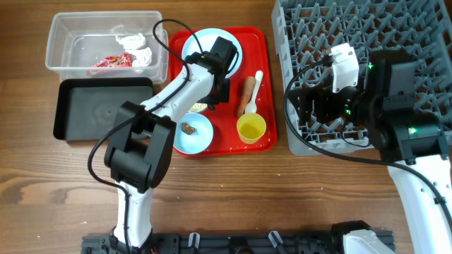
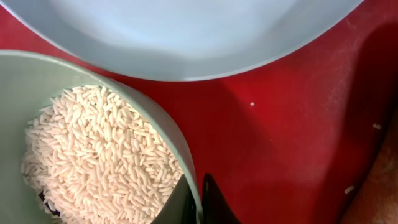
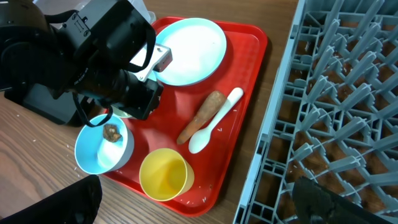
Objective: Sort waste into correct bins and load items into the dishwasher rack
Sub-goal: 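Tip the green bowl over the black tray to pour out rice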
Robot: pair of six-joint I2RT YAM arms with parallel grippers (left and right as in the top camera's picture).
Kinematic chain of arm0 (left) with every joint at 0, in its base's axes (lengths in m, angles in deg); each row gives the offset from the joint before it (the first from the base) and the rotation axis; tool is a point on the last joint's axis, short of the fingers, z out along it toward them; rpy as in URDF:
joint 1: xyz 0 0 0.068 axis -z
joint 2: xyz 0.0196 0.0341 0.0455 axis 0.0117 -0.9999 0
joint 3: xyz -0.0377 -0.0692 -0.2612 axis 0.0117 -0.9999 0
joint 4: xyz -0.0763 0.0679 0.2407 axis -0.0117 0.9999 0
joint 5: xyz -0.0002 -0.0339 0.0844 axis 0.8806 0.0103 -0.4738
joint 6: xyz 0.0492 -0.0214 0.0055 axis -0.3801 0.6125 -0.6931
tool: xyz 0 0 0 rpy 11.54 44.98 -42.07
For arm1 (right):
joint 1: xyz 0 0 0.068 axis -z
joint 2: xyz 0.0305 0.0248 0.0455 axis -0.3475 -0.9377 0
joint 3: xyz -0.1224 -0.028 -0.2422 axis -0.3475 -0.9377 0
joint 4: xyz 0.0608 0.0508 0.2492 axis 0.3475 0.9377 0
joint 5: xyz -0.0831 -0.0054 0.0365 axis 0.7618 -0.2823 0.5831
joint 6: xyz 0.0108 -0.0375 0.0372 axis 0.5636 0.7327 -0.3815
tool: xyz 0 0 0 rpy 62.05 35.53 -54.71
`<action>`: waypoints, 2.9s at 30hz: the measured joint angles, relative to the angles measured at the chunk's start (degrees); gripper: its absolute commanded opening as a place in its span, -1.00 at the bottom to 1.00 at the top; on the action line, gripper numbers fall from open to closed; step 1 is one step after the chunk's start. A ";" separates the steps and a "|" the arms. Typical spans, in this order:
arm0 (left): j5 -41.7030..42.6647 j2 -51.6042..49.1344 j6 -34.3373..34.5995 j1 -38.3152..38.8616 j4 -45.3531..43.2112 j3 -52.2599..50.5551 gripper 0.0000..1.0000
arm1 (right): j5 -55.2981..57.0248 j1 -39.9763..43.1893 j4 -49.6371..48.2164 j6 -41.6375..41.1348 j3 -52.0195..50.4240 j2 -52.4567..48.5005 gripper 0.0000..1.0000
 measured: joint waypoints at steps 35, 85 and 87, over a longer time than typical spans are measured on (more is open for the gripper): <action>33.90 21.44 -4.72 -37.64 16.35 -0.61 -0.92 | -0.02 0.00 -0.90 0.00 0.00 0.00 1.00; 94.71 12.50 13.88 -69.64 -12.37 -16.24 -0.92 | -0.02 0.00 -0.48 -0.24 0.00 0.00 0.99; 94.82 12.50 14.36 -69.59 -13.09 -16.24 -0.92 | -0.02 0.00 -0.46 -0.24 0.00 0.00 0.99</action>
